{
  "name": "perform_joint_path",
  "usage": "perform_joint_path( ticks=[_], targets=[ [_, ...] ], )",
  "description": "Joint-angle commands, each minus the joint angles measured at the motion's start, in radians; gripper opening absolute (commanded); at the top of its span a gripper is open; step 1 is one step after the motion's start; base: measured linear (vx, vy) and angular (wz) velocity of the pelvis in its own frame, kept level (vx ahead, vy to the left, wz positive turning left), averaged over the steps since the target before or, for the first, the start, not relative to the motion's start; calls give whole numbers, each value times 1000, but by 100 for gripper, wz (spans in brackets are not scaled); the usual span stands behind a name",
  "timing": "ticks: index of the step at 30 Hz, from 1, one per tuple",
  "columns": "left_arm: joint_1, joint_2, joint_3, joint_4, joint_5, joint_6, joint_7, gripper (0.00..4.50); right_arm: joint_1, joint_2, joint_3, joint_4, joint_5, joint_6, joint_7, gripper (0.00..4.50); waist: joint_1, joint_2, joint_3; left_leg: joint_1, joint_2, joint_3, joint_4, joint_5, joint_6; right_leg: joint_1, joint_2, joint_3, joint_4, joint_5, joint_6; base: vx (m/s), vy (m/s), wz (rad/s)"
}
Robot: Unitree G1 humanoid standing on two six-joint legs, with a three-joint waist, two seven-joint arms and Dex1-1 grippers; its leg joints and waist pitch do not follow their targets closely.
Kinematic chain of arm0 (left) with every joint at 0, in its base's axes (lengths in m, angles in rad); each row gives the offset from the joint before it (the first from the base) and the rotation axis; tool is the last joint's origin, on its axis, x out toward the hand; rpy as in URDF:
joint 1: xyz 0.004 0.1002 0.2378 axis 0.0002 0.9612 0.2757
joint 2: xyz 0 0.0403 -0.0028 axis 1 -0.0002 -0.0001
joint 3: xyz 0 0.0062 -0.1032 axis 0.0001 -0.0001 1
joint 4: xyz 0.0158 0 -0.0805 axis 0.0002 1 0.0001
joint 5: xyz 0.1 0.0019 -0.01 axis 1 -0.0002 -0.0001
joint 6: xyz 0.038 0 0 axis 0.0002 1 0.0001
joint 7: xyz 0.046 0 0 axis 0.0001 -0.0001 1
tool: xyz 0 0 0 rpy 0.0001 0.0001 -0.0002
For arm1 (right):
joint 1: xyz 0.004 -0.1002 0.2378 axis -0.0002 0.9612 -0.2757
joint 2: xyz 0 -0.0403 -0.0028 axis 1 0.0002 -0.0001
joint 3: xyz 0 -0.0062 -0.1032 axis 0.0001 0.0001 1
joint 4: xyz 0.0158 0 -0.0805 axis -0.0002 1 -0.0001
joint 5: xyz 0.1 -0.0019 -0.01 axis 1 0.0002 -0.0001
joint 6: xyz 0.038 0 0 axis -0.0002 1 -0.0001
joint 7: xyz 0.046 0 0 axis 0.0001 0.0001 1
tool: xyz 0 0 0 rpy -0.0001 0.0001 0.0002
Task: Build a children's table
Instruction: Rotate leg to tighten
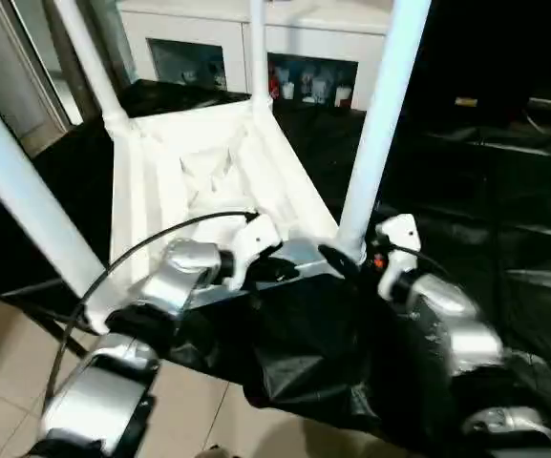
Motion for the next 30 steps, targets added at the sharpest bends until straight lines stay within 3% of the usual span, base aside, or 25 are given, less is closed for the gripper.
perform_joint_path(
  ticks=[1,5,12,18,25,27,28,30],
  targets=[
    [17,-12,-37,-23,-15,-30,-68,0,14,11,93,-39,18,28,137,379,6,-10,-66,1,89,-46,-56,-37,161,55,-126,69,-44,56,-223,0,0,0],
    [25,25,-34,-44,-40,-31,-159,0,13,-40,91,-39,28,41,235,379,10,-8,-67,-2,92,-46,-52,-21,179,49,-127,67,-39,89,-232,0,0,0],
    [40,47,-33,-76,-65,-10,-244,0,9,-57,87,-49,45,47,277,332,29,-5,-64,4,97,-44,-54,-82,123,40,-126,71,-48,-30,-232,0,0,0],
    [49,47,-35,-81,-58,-13,-240,0,29,-46,108,-60,37,52,300,280,34,-7,-67,2,95,-45,-52,-69,111,42,-126,71,-45,-29,-218,0,0,0],
    [39,36,-24,-47,-33,-28,-158,0,47,-41,105,-53,25,36,261,274,36,-6,-68,1,93,-44,-49,-57,123,41,-125,70,-44,-5,-216,0,0,0],
    [13,6,-7,-1,-5,-20,-31,0,38,-2,68,8,-20,7,85,273,33,-6,-60,4,94,-43,-55,-97,97,36,-126,71,-56,-91,-205,0,0,0],
    [13,6,-7,-1,-5,-20,-31,0,38,-2,68,8,-20,7,85,273,31,-6,-57,7,93,-44,-58,-121,85,35,-127,71,-63,-135,-201,0,0,0],
    [-16,-28,7,44,17,-2,100,0,29,45,34,48,-36,25,-61,273,25,-8,-45,15,87,-46,-66,-196,42,36,-132,72,-88,-330,-161,0,0,0]
  ],
)
